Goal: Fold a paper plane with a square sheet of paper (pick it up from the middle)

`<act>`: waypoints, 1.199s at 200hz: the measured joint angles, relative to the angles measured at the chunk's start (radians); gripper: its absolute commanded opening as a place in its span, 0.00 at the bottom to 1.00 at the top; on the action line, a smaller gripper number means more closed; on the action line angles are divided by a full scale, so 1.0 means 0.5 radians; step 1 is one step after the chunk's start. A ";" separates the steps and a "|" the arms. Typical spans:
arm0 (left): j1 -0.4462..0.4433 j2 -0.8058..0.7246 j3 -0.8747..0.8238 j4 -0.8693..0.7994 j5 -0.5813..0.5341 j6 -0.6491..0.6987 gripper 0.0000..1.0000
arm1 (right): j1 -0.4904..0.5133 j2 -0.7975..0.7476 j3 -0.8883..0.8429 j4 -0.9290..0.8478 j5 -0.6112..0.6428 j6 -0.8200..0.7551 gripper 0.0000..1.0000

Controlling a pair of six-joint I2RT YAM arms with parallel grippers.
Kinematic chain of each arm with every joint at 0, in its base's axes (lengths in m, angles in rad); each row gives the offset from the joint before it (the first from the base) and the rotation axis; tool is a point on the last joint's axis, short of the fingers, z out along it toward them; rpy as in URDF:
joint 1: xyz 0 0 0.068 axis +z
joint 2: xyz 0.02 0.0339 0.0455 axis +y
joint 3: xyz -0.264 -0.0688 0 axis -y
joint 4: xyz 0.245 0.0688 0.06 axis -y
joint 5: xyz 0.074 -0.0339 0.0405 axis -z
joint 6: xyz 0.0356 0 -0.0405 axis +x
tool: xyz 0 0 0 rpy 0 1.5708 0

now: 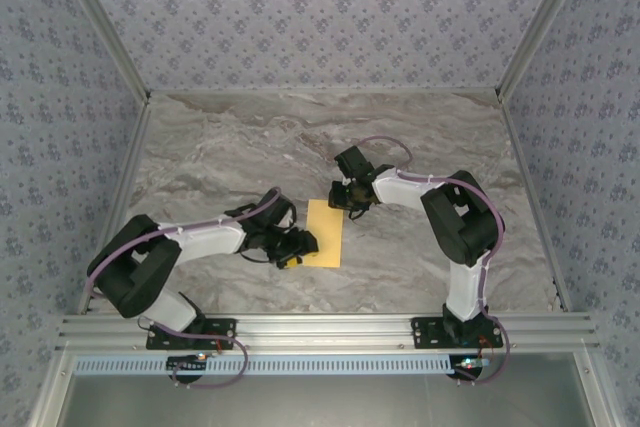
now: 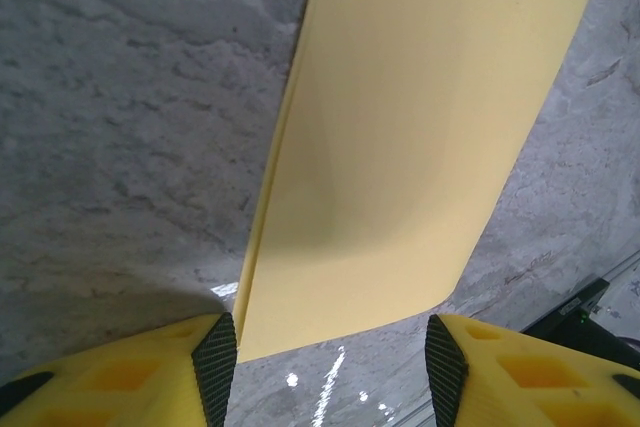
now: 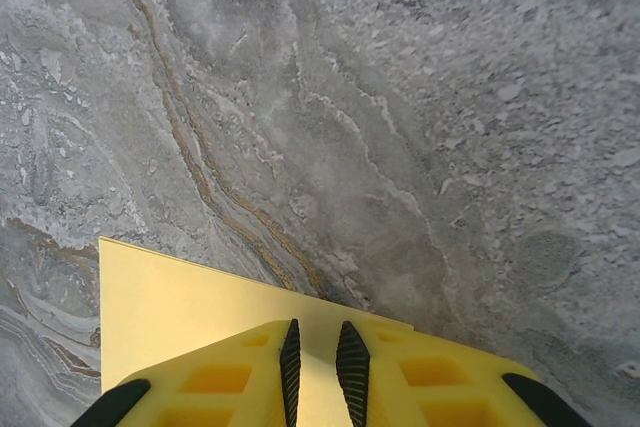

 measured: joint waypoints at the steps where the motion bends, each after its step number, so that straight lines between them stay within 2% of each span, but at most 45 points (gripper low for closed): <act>1: -0.001 0.001 0.002 0.000 0.000 0.000 0.56 | 0.000 0.000 0.000 0.000 -0.001 0.000 0.24; 53: -0.045 0.065 0.069 -0.036 0.001 0.045 0.53 | -0.004 0.005 -0.001 0.026 -0.013 0.000 0.24; 132: -0.047 0.079 0.134 -0.031 -0.016 0.137 0.57 | -0.008 0.018 0.000 0.068 -0.027 0.000 0.24; 211: 0.094 0.109 0.163 0.141 0.011 0.307 0.58 | -0.011 0.018 -0.001 0.069 -0.034 0.001 0.24; 240: 0.093 0.108 0.152 0.201 0.064 0.337 0.54 | -0.017 0.004 -0.001 0.065 -0.068 0.001 0.23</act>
